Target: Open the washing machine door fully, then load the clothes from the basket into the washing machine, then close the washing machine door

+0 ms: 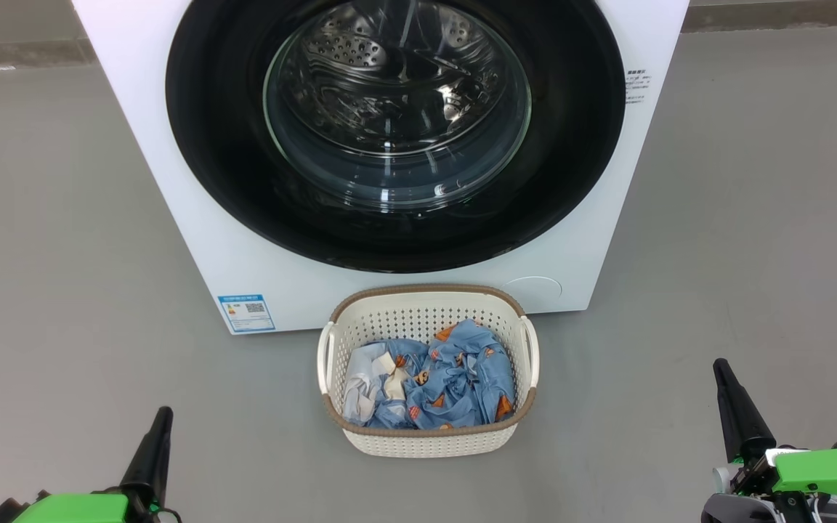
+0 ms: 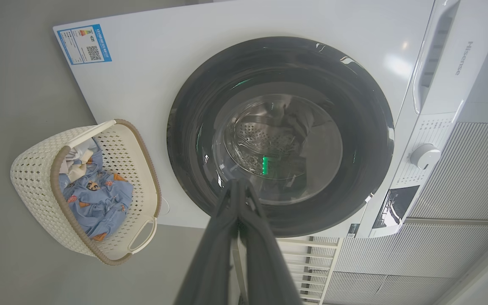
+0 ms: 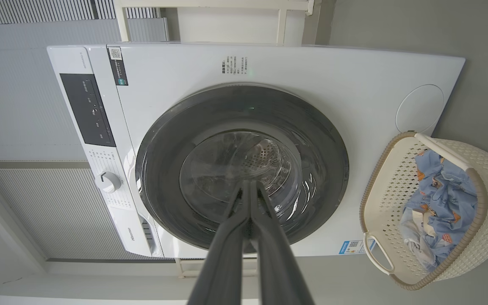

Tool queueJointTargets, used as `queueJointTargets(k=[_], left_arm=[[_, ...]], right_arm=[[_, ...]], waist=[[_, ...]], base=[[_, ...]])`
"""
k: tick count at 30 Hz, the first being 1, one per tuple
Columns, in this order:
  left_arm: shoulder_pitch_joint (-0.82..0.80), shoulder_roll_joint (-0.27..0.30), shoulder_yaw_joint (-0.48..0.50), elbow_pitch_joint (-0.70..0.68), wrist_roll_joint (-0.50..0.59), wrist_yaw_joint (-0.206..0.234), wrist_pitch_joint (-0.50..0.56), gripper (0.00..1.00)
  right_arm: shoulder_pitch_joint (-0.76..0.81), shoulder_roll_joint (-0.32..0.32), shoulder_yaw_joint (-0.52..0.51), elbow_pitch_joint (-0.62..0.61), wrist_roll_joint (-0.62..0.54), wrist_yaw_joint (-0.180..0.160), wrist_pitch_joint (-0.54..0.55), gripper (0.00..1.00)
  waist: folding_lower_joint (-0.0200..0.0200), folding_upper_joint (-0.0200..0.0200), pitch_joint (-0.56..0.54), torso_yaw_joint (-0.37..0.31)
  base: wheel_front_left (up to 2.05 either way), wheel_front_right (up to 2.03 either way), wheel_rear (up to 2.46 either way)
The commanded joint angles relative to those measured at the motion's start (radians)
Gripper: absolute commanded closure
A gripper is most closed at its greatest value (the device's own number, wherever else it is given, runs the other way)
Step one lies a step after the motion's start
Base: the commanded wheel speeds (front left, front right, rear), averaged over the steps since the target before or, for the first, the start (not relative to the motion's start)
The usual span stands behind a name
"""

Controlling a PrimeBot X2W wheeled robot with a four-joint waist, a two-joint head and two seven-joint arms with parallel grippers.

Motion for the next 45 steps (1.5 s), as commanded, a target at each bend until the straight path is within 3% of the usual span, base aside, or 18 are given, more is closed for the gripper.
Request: queueJointTargets(k=[1,10,11,21,25,45], left_arm=[[-0.037,0.013,0.034,-0.019,0.000,-0.007,0.000,1.00],[-0.037,0.013,0.034,-0.019,0.000,-0.007,0.000,1.00],[0.000,0.000,0.000,0.000,0.000,0.000,0.000,0.00],[0.008,-0.008,-0.008,0.014,-0.002,0.000,-0.017,0.00],[0.004,-0.007,-0.012,0.005,0.000,0.000,-0.028,0.00],[-0.017,0.001,-0.038,-0.045,0.047,-0.001,-0.088,0.00]], right_arm=[[-0.015,-0.003,0.022,-0.024,-0.012,0.002,0.008,1.00],[-0.015,-0.003,0.022,-0.024,-0.012,0.002,0.008,1.00],[0.000,0.000,0.000,0.000,0.000,0.000,0.000,0.00],[0.004,0.005,0.012,0.011,0.007,0.000,-0.022,0.00],[0.002,0.004,0.020,-0.001,0.005,0.000,-0.033,0.00],[-0.017,-0.004,0.075,-0.062,-0.047,0.000,-0.089,0.00]], waist=[[0.0000,0.0000,0.000,0.000],[0.0000,0.0000,0.000,0.000],[0.0000,0.0000,0.000,0.000],[0.0022,0.0000,-0.003,0.000],[0.0002,0.0000,-0.002,0.000],[0.0000,0.0000,0.001,-0.003]], base=[[0.00,0.00,0.00],[0.00,0.00,0.00],[0.00,0.00,0.00],[0.00,0.00,0.00],[0.00,0.00,0.00],[0.00,0.00,0.00]])
